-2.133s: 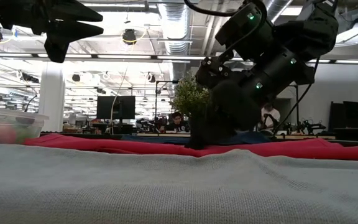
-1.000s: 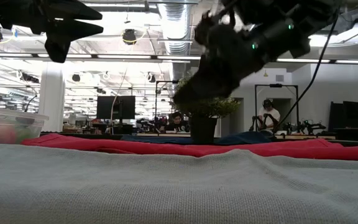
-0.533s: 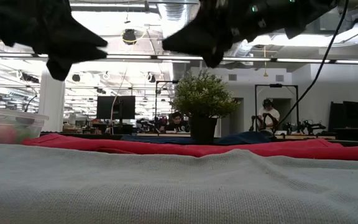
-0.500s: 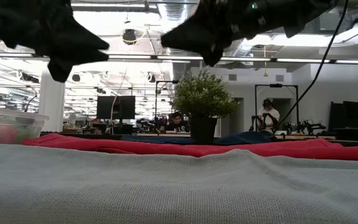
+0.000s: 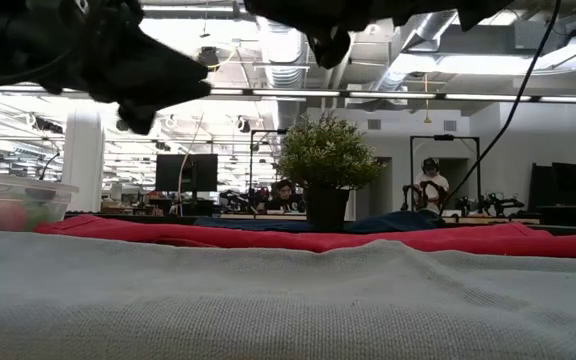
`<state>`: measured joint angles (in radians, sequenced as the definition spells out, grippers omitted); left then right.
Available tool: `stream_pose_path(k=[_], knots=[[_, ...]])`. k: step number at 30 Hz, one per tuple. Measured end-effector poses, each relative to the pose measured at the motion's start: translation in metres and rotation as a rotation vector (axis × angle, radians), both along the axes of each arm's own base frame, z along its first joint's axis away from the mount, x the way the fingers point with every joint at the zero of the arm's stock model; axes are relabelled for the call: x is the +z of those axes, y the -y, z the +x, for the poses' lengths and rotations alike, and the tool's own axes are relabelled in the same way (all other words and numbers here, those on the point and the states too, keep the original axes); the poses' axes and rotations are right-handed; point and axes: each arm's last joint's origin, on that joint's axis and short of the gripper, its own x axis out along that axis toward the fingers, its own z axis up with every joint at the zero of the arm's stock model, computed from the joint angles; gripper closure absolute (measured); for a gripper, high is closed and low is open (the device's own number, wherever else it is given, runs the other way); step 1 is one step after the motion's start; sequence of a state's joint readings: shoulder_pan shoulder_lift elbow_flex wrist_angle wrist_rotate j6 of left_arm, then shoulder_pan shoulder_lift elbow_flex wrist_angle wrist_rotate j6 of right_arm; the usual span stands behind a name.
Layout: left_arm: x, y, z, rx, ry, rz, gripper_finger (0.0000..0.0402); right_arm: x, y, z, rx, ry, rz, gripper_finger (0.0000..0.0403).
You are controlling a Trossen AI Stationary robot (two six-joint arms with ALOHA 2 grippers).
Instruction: Pick and placing Produce into tupperware
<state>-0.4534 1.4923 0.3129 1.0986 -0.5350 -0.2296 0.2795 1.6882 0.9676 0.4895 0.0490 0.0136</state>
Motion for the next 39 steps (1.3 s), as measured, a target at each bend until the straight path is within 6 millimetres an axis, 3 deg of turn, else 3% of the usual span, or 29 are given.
stream_pose_path(k=[10, 14, 21, 31, 39], knots=[[0.006, 0.029, 0.058, -0.049, 0.011, 0.184, 0.0292, 0.0, -0.018, -0.004, 0.052, 0.019, -0.003, 0.0336], [0.008, 0.036, 0.073, -0.07, 0.012, 0.202, 0.0292, -0.003, -0.023, -0.005, 0.064, 0.008, -0.012, 0.0336], [0.005, 0.034, 0.072, -0.026, -0.017, 0.213, 0.0296, -0.003, -0.022, -0.005, 0.058, 0.005, -0.014, 0.0336], [0.006, 0.036, 0.072, -0.045, -0.009, 0.209, 0.0365, -0.006, -0.02, -0.005, 0.029, -0.032, -0.033, 0.0336], [0.005, 0.036, 0.072, -0.048, -0.019, 0.201, 0.0376, -0.011, -0.019, -0.007, 0.001, -0.075, -0.056, 0.0336]])
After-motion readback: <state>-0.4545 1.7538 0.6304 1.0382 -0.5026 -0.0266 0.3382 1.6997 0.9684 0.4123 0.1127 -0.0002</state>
